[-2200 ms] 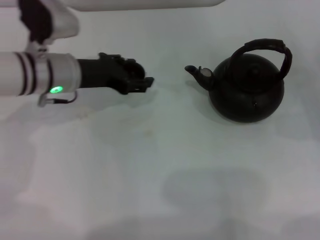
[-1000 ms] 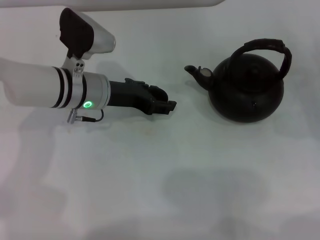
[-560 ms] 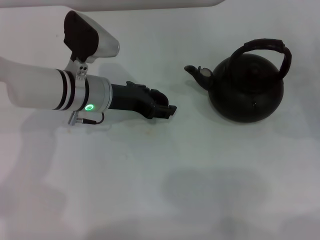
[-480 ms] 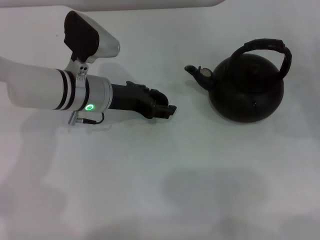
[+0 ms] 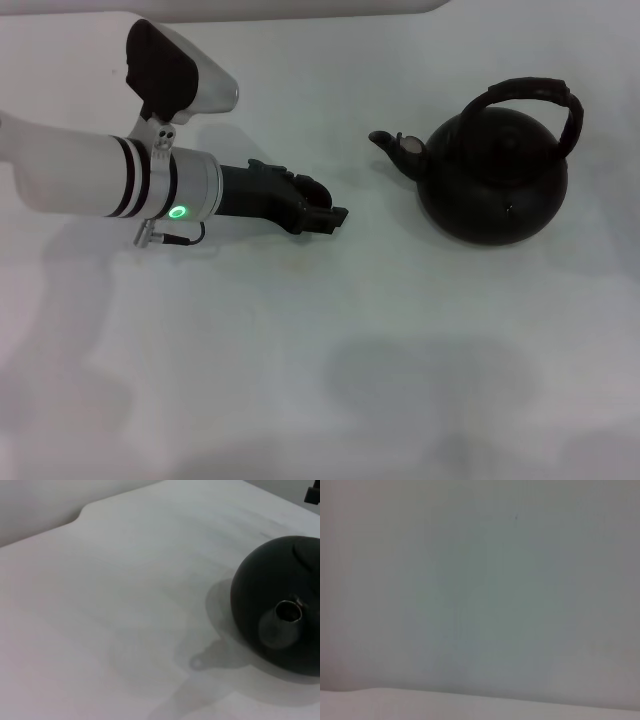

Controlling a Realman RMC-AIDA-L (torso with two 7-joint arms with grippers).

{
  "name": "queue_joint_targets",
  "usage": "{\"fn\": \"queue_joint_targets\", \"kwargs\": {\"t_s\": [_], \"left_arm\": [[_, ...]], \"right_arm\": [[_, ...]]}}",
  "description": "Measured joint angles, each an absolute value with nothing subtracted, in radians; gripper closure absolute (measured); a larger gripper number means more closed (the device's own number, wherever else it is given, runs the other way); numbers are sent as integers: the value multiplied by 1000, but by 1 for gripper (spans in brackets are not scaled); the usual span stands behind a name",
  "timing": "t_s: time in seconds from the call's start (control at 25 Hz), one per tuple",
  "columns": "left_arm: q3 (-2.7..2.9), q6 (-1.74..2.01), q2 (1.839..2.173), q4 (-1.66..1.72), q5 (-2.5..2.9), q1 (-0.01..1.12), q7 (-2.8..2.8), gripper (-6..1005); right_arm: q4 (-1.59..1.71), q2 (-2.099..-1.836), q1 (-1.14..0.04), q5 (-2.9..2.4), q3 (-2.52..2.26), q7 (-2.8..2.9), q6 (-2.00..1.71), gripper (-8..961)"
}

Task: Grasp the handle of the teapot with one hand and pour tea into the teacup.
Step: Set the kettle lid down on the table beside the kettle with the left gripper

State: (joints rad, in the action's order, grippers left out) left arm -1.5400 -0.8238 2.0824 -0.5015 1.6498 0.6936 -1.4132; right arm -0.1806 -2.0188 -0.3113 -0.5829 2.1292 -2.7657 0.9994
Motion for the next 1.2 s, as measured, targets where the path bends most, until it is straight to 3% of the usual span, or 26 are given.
{"fn": "queue_joint_targets", "kwargs": {"t_s": [1.2], "left_arm": [[-1490,-784,2084,-494,1645,707,-1409,297]], "right_arm": [[-182,-2019,-311,-582,2117,-2764,1003,97]]}}
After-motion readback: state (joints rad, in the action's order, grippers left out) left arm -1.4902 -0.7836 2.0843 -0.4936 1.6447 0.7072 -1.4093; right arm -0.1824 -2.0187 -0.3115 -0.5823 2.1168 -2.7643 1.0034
